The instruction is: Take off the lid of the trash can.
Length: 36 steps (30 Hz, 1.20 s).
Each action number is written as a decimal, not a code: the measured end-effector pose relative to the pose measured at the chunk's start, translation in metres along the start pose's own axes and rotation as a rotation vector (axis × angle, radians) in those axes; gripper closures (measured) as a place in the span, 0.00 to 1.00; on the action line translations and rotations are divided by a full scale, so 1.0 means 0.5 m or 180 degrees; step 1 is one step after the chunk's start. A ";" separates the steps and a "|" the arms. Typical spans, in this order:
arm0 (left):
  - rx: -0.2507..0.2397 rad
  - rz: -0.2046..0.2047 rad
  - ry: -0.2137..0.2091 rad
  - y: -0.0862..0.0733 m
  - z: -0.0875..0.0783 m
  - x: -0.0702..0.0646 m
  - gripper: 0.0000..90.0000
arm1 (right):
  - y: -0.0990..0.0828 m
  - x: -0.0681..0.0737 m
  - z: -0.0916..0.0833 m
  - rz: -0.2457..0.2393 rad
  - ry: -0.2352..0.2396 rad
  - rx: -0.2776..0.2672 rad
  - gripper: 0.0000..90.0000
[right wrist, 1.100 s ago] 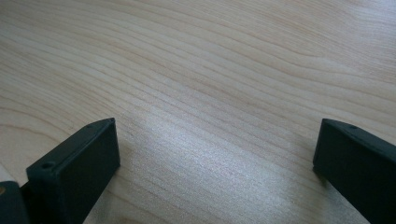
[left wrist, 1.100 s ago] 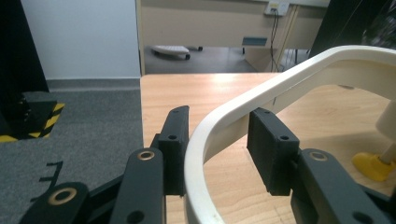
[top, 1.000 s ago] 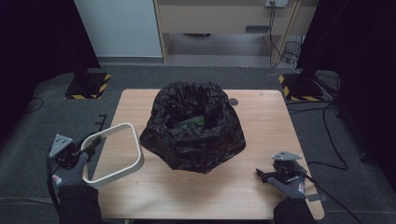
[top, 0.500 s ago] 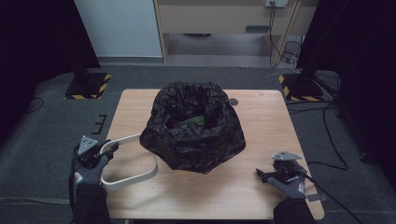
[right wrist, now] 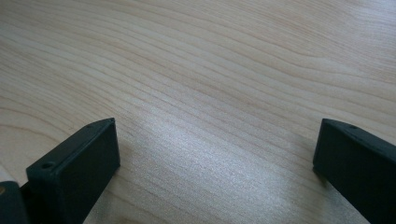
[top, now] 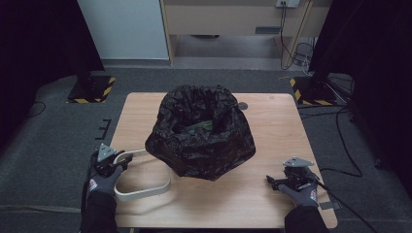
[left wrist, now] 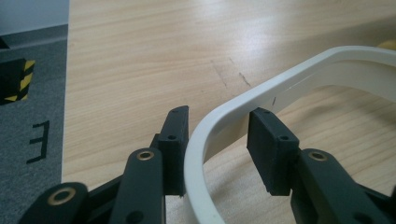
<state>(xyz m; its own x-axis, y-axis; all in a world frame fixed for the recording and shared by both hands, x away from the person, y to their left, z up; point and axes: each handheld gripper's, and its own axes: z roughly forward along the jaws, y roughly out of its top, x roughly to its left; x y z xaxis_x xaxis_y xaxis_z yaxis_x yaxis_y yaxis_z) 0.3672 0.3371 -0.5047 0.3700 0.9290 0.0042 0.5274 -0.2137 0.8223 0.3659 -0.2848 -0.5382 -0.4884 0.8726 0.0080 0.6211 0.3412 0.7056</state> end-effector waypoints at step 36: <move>0.0195 -0.0024 -0.0230 -0.012 -0.002 -0.001 0.55 | 0.001 0.001 0.000 -0.0006 0.0008 -0.0002 0.01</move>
<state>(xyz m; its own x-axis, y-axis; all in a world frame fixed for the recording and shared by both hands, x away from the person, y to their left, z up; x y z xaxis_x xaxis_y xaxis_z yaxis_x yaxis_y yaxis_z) 0.3629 0.3384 -0.5092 0.4187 0.9070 -0.0448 0.5753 -0.2268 0.7859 0.3660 -0.2844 -0.5381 -0.4912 0.8710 0.0085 0.6197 0.3426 0.7061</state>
